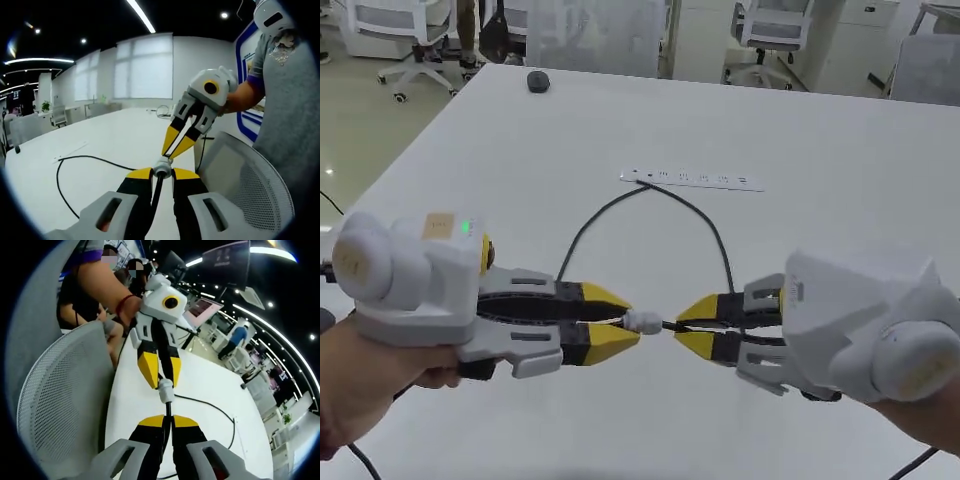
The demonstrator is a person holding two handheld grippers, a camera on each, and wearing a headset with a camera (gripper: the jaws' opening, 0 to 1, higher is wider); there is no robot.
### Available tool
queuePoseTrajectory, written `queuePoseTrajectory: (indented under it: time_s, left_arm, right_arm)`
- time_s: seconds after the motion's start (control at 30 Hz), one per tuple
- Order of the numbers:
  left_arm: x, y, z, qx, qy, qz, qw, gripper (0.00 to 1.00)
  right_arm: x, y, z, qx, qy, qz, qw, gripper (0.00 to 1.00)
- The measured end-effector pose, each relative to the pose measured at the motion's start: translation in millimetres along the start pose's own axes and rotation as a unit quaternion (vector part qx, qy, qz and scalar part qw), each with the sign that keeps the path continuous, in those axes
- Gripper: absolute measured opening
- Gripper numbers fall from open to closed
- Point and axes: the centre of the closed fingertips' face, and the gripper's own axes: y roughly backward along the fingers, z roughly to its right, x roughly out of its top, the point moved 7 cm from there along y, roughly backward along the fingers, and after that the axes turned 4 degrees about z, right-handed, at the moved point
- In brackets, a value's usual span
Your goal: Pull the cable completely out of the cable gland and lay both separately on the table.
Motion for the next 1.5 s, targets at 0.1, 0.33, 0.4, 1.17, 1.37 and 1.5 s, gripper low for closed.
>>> queuePoseTrajectory:
  time_s: [0.1,0.33,0.4,1.17,1.37,1.5]
  left_arm:
    - [-2.7,2.3,0.2,0.001,-0.002,-0.006,1.0000,0.15]
    - [-6.6,4.6,1.6,0.003,-0.012,-0.020,0.9997,0.15]
    - [-8.0,6.0,1.3,0.005,-0.014,-0.025,0.9996,0.15]
    - [-19.1,16.1,1.4,0.013,-0.020,-0.052,0.9984,0.15]
    - [-19.1,18.6,0.5,0.017,-0.019,-0.052,0.9983,0.15]
    - [-19.5,19.5,0.8,0.018,-0.016,-0.052,0.9984,0.15]
  right_arm:
    - [-4.5,2.1,-0.7,0.001,0.000,-0.004,1.0000,0.00]
    - [-15.5,2.5,-4.7,0.003,0.008,-0.018,0.9998,0.00]
    - [-21.6,2.8,-4.6,0.003,0.006,-0.027,0.9996,0.00]
    - [-68.3,0.4,-11.0,0.017,-0.028,-0.077,0.9965,0.00]
    - [-72.8,-2.3,-12.4,0.018,-0.035,-0.082,0.9959,0.00]
    - [-78.1,-1.1,-11.3,0.019,-0.047,-0.083,0.9952,0.00]
